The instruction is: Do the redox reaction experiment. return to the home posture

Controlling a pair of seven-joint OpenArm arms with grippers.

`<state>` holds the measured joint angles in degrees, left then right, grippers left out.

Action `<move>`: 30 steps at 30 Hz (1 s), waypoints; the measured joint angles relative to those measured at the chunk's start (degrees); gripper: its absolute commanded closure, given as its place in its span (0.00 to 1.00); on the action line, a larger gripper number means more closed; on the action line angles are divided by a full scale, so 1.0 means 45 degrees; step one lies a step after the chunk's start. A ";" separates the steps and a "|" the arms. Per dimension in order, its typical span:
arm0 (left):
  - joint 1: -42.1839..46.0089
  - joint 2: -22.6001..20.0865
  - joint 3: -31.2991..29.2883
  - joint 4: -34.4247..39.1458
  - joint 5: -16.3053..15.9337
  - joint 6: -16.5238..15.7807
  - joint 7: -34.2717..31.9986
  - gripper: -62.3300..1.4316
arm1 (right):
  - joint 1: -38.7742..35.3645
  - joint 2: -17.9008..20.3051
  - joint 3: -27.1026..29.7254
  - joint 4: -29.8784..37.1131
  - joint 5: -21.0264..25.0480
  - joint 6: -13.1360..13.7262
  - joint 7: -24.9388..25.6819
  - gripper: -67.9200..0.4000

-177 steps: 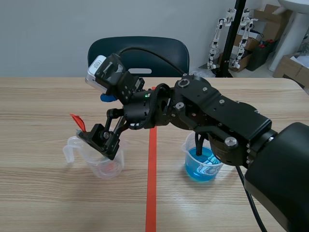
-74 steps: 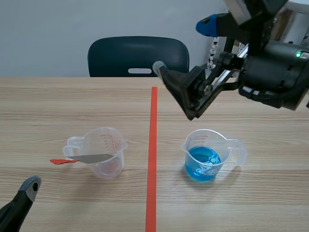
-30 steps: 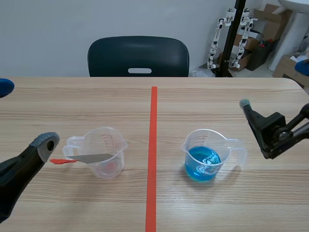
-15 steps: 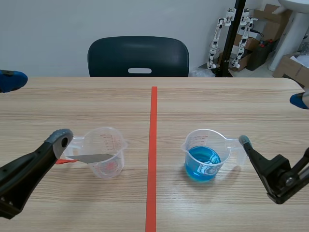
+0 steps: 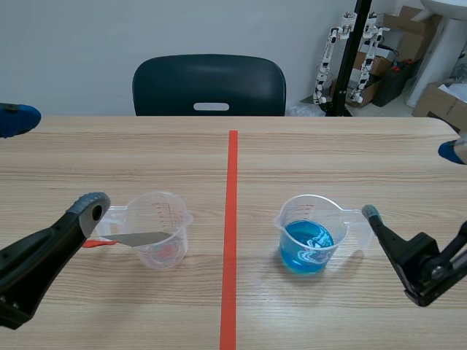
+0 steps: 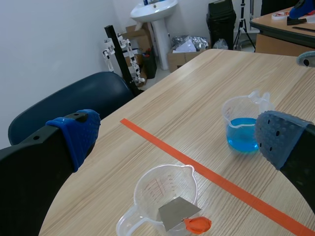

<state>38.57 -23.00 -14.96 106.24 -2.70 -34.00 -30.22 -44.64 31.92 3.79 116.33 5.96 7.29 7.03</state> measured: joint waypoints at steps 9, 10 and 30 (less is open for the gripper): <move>-0.0005 0.0000 0.0000 0.0015 0.0019 -0.0461 -0.0189 0.00 | 0.0000 0.0000 0.0000 0.0000 0.0000 0.0000 -0.0141 0.10; -0.0005 0.0000 0.0000 0.0015 0.0019 -0.0461 -0.0189 0.00 | 0.0000 0.0000 0.0000 0.0000 0.0000 0.0000 -0.0141 0.10; -0.0005 0.0000 0.0442 0.0015 0.0257 -0.0457 -0.0087 0.00 | 0.0000 0.0000 0.0000 0.0000 0.0000 0.0005 -0.0141 0.10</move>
<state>38.54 -23.00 -12.97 106.30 -1.54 -36.05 -30.61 -44.64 31.92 3.79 116.33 5.96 7.31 6.39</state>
